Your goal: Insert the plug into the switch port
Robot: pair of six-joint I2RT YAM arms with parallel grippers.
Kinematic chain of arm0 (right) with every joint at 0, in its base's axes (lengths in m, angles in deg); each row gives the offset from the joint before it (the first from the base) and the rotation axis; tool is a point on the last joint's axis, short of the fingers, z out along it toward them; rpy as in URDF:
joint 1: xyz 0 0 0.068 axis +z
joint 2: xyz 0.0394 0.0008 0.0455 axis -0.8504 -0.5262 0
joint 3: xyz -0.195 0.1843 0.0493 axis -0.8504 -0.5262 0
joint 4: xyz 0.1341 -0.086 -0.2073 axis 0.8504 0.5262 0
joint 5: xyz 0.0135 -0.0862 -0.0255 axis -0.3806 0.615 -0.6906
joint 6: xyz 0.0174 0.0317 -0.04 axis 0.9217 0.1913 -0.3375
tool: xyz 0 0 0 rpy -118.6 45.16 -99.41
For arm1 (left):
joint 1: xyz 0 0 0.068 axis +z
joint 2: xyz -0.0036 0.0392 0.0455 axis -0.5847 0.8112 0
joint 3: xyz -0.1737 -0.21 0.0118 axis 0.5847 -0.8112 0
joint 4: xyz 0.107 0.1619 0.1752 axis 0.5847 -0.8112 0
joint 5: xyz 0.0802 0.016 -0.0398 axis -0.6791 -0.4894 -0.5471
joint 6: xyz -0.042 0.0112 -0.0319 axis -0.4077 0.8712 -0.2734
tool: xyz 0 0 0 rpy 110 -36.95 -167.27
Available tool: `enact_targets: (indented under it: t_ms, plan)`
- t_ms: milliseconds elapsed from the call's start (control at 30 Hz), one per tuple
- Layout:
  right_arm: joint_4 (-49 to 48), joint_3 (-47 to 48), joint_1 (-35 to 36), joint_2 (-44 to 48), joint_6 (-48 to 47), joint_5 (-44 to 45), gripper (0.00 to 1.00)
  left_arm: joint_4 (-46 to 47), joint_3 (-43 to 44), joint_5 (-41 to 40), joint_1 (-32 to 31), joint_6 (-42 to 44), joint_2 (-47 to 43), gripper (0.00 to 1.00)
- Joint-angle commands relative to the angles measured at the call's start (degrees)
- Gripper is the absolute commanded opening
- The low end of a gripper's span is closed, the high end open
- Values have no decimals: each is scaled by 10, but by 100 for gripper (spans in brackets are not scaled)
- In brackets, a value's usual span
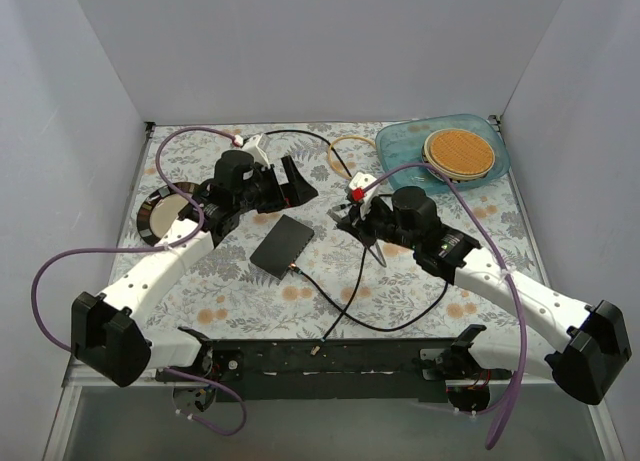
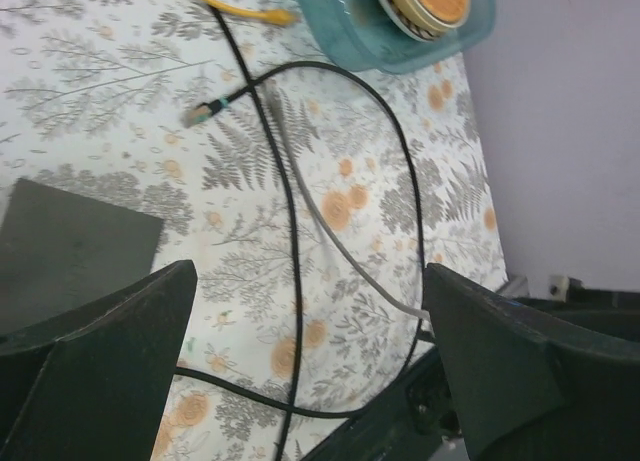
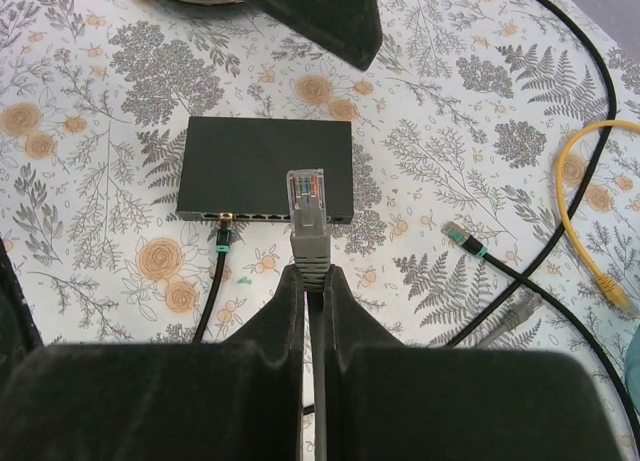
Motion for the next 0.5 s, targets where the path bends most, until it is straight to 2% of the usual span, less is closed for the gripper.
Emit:
enact_targets:
  t_ms: [0, 200, 467]
  plan:
    - [-10, -18, 0, 8, 10, -1, 1, 26, -19, -45, 29, -1, 21, 98]
    - [-10, -22, 0, -43, 31, -13, 1, 37, -32, -74, 61, 0, 72, 98]
    - [-22, -20, 1, -124, 63, -41, 1, 60, -85, -119, 99, -8, 94, 98]
